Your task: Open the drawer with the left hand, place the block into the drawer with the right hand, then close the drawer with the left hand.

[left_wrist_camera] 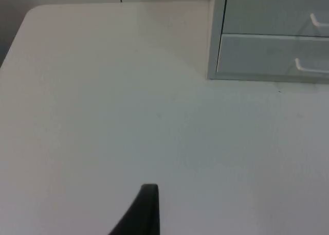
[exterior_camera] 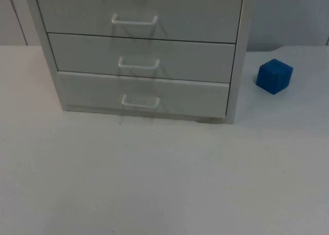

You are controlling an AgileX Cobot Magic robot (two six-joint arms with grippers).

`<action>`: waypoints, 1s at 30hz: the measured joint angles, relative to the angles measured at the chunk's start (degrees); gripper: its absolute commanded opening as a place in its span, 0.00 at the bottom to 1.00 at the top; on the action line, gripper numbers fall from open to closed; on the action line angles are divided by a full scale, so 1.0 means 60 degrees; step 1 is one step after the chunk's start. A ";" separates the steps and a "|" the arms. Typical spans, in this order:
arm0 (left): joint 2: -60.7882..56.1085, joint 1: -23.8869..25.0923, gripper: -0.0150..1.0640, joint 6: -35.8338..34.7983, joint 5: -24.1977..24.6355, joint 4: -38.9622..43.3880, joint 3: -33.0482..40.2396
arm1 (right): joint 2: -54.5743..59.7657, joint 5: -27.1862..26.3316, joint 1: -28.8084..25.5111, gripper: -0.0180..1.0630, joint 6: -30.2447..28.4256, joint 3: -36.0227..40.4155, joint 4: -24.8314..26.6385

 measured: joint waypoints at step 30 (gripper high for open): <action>0.6779 0.0000 0.99 0.0128 -0.2069 0.0000 -0.0681 | 0.8274 -0.2170 0.0000 0.99 0.0000 -0.1870 -0.0105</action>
